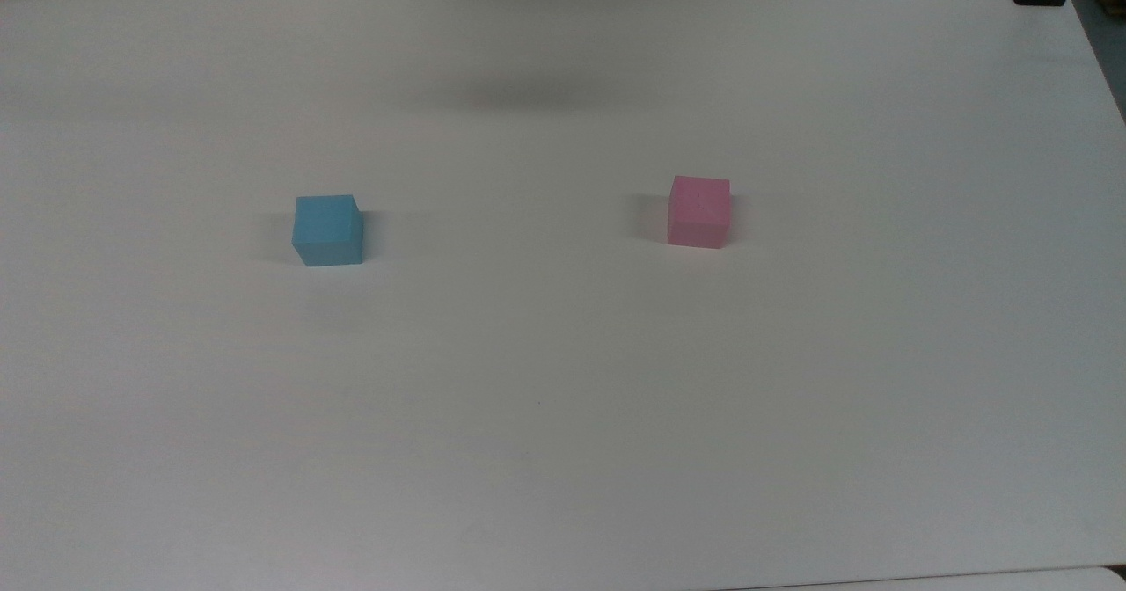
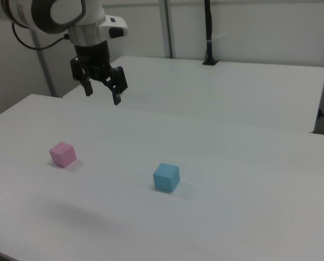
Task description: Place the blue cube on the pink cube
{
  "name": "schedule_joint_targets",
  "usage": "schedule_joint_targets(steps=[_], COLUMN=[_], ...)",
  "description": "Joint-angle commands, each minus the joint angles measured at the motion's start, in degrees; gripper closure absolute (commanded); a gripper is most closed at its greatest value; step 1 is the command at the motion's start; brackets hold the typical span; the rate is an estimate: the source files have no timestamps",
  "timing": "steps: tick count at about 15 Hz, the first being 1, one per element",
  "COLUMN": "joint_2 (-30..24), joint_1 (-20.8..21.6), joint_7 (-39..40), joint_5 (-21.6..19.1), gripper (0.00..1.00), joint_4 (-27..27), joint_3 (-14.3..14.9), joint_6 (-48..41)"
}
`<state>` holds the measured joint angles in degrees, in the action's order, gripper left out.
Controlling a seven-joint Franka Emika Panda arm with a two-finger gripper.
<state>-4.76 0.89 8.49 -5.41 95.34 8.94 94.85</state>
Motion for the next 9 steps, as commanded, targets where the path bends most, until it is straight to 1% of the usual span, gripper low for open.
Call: schedule_joint_targets(steps=[1,9], joint_2=[-0.2,-0.2], joint_1=[0.5,0.4], joint_7=[-1.2,-0.6], joint_5=[0.6,0.7], gripper=[0.00,0.00], joint_4=[0.2,0.5], joint_3=[0.0,-0.1], joint_6=[0.8,0.9])
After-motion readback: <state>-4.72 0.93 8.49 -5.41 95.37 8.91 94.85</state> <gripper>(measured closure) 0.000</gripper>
